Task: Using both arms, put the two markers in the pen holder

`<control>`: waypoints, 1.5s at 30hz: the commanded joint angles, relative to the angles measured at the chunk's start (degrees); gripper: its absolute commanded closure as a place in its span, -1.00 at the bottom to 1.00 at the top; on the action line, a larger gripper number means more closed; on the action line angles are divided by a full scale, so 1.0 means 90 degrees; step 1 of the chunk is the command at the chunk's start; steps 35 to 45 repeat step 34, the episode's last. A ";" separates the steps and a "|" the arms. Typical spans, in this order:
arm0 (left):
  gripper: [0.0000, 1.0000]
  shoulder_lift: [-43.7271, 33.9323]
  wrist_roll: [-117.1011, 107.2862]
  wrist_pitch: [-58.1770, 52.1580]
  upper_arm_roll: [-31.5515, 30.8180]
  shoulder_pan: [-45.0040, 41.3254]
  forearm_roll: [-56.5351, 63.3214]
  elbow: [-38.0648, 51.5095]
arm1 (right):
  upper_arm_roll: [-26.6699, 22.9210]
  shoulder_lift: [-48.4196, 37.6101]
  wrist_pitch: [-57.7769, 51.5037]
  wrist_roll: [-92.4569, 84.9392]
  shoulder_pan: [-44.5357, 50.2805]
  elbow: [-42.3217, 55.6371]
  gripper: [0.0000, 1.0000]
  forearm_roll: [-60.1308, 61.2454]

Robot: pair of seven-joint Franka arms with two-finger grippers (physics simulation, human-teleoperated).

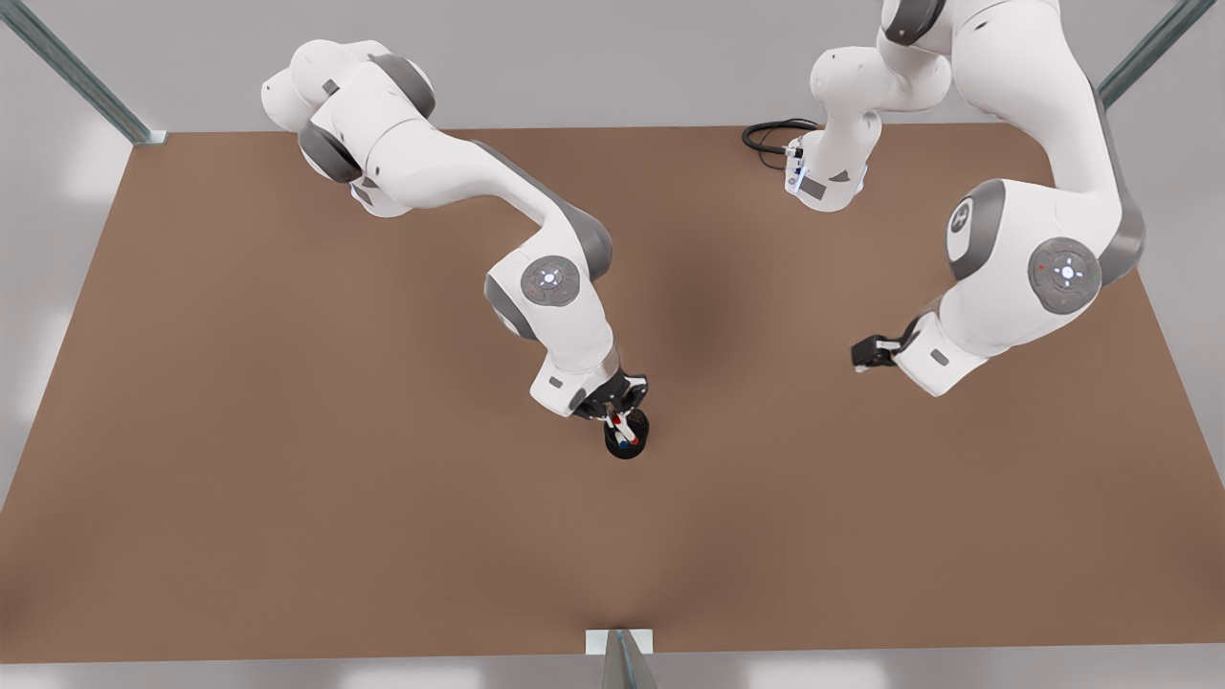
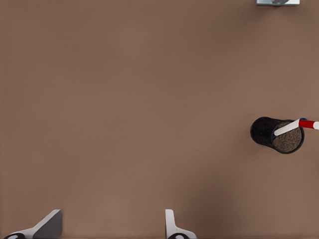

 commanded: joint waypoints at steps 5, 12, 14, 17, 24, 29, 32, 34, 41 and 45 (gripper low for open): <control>-1.00 -0.0002 0.0605 0.0026 -0.0002 0.0031 -0.0007 0.0002 | 0.0060 -0.0078 -0.0604 0.1083 -0.0010 -0.0020 0.57 -0.0067; -1.00 -0.0002 0.0614 0.0036 -0.0002 0.0041 -0.0016 0.0002 | 0.0080 -0.0078 -0.0585 0.1103 0.0000 -0.0079 -0.89 -0.0057; -1.00 0.0017 0.0614 0.0046 -0.0002 0.0080 -0.0016 0.0002 | 0.0060 -0.0078 -0.0584 0.1093 0.0000 -0.0079 -1.00 -0.0067; -1.00 0.0017 0.0605 0.0075 -0.0002 0.0080 -0.0016 0.0002 | 0.0041 -0.0078 -0.0565 0.1034 -0.0039 -0.0079 -1.00 -0.0067; -1.00 0.0066 0.0614 0.0114 -0.0002 0.0060 -0.0055 0.0002 | 0.0919 -0.2948 -0.2889 -0.1046 -0.2840 -0.1093 -1.00 -0.0116; -1.00 0.0066 0.0614 0.0114 -0.0002 0.0041 -0.0046 0.0002 | -0.1551 -0.4230 -0.2558 -0.4405 -0.3008 -0.3498 -1.00 0.1242; -1.00 0.0066 0.0614 0.0085 -0.0002 0.0050 -0.0046 0.0002 | -0.1531 -0.3721 -0.2518 -0.4435 -0.2871 -0.2872 -1.00 0.1213; -1.00 0.0066 0.0614 0.0085 -0.0002 0.0050 -0.0046 0.0002 | -0.1541 -0.3711 -0.2693 -0.4347 -0.2812 -0.2843 -1.00 0.1183; -1.00 0.0066 0.0614 0.0085 -0.0002 0.0050 -0.0046 0.0002 | -0.1541 -0.3711 -0.2693 -0.4347 -0.2812 -0.2843 -1.00 0.1183; -1.00 0.0066 0.0614 0.0085 -0.0002 0.0050 -0.0046 0.0002 | -0.1541 -0.3711 -0.2693 -0.4347 -0.2812 -0.2843 -1.00 0.1183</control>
